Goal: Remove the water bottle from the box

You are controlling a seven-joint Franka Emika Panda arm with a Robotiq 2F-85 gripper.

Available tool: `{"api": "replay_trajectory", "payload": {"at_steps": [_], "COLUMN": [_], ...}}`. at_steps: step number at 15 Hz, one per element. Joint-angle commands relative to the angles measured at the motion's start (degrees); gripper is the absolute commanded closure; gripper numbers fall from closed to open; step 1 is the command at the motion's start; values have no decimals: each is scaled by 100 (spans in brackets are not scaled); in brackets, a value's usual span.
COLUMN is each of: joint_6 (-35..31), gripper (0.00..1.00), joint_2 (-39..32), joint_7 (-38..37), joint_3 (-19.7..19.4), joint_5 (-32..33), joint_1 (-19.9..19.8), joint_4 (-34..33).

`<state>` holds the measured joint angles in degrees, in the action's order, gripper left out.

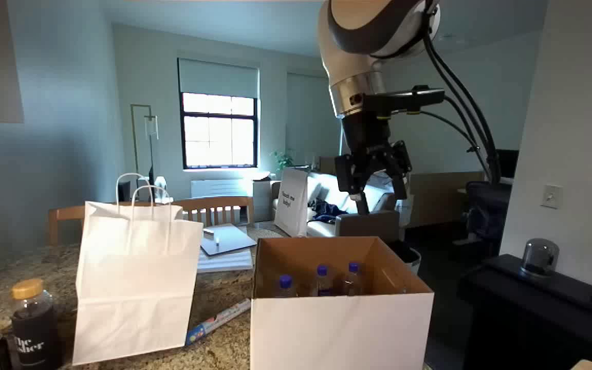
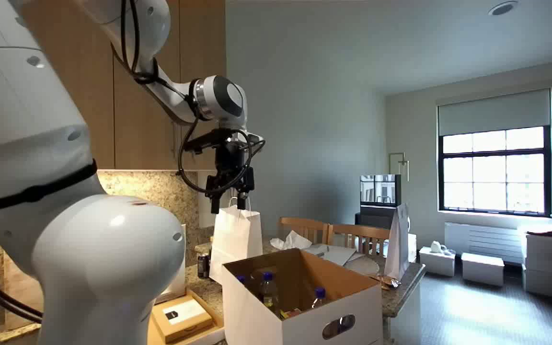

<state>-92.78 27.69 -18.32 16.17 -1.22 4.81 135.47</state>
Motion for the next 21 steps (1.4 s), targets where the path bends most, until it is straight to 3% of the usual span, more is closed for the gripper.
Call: {"api": "replay_trajectory", "payload": {"at_steps": [1, 4, 8, 12, 18, 20, 21], "joint_6": [7, -151, -1651, -2948, -2816, -2982, -2827], "gripper": [0, 0, 0, 0, 0, 0, 0], "joint_2": [-18, -64, -496, -1158, -1115, -1850, -2117], "joint_7": [-42, -91, -526, -1076, -949, -1199, -997], "joint_3": [-93, -75, -116, -43, -166, -76, -166], "joint_5": [37, 44, -361, -232, -240, 153, 48], "joint_1": [110, 97, 20, -38, 78, -67, -32], "joint_4": [-8, -32, -88, -171, -96, -439, -593]}}
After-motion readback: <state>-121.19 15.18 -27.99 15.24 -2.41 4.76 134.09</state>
